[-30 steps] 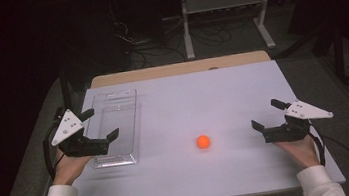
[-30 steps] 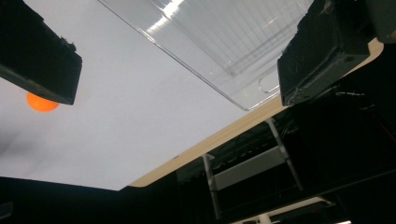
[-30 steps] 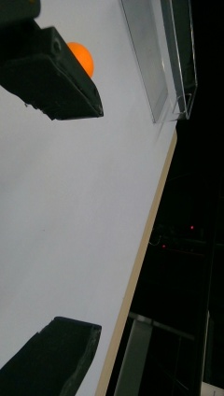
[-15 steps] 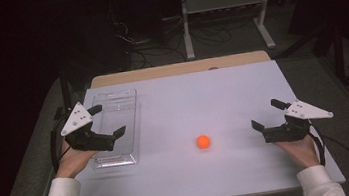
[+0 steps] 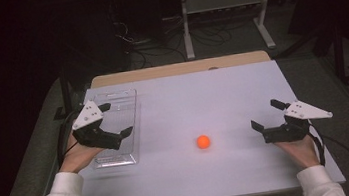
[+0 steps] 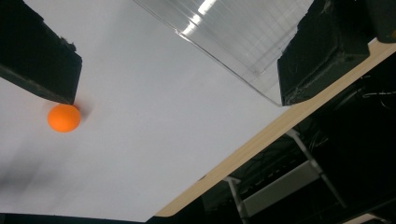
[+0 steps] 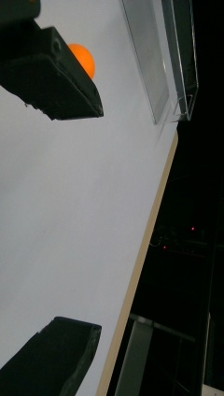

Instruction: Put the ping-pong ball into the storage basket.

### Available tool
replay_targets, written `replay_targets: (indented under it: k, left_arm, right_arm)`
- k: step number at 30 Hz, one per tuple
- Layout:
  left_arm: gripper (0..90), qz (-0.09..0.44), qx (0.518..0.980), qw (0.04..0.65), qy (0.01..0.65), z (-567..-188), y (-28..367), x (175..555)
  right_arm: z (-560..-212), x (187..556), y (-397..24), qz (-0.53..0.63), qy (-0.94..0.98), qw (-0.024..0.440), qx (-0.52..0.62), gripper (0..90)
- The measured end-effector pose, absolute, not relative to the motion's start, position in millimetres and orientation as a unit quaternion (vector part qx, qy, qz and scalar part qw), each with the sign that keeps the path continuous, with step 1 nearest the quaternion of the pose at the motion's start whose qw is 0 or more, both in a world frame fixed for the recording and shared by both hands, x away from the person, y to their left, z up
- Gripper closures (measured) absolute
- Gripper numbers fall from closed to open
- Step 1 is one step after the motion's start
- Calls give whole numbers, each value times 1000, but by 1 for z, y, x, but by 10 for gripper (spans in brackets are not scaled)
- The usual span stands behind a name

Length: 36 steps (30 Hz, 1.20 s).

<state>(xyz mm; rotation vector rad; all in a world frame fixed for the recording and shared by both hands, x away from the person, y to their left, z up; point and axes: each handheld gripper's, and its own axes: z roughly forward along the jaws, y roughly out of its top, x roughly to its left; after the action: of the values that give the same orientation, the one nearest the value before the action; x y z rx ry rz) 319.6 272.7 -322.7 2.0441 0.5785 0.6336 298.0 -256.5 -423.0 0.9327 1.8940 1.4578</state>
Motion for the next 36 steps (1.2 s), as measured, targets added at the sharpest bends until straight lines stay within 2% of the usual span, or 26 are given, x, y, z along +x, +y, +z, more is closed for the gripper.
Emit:
replay_targets:
  k: [36]
  left_arm:
    - [0, 220, 867, 405, 190, -318, 230, 335]
  right_arm:
    - [-424, 298, -254, 542, 714, 283, 343, 0]
